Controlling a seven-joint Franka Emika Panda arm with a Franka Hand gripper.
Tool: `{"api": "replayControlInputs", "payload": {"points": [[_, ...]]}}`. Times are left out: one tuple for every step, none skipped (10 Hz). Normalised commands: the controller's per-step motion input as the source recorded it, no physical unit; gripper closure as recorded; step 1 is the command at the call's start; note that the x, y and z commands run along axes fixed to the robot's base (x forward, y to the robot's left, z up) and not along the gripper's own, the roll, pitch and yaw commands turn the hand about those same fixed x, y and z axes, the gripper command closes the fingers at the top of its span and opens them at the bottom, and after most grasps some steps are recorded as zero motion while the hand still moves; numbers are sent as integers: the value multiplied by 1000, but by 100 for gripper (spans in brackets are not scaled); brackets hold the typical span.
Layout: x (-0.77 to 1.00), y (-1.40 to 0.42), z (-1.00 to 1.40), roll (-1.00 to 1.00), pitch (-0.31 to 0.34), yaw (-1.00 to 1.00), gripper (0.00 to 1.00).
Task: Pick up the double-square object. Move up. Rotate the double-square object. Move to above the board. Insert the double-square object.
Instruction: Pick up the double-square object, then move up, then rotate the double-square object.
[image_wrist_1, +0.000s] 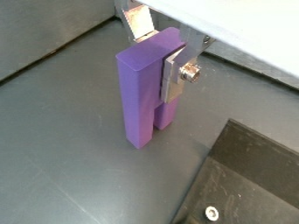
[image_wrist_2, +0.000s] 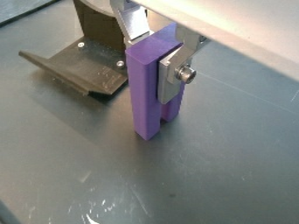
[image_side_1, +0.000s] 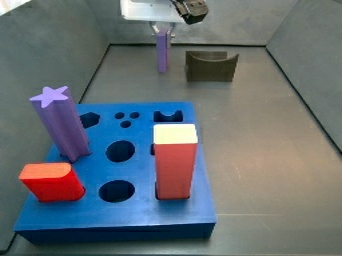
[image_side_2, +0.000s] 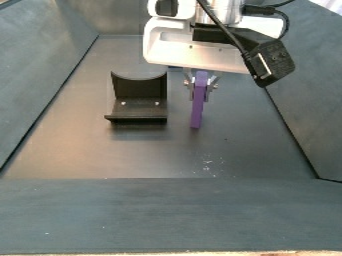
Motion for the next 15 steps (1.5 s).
{"api": "replayControlInputs", "payload": {"points": [[0, 0, 0, 0, 0, 0, 100], [0, 0, 0, 0, 0, 0, 100], [0, 0, 0, 0, 0, 0, 100], [0, 0, 0, 0, 0, 0, 100], [0, 0, 0, 0, 0, 0, 100], [0, 0, 0, 0, 0, 0, 100], [0, 0, 0, 0, 0, 0, 100], [0, 0, 196, 0, 0, 0, 100], [1, 5, 195, 1, -4, 40, 100], [-8, 8, 178, 1, 4, 43, 100], [-351, -337, 1000, 0, 0, 0, 100], [-365, -349, 1000, 10, 8, -21, 100], [-338, -314, 1000, 33, -10, -12, 100], [-303, -281, 1000, 52, 3, -1, 100], [-269, -261, 1000, 71, 47, 13, 100]]}}
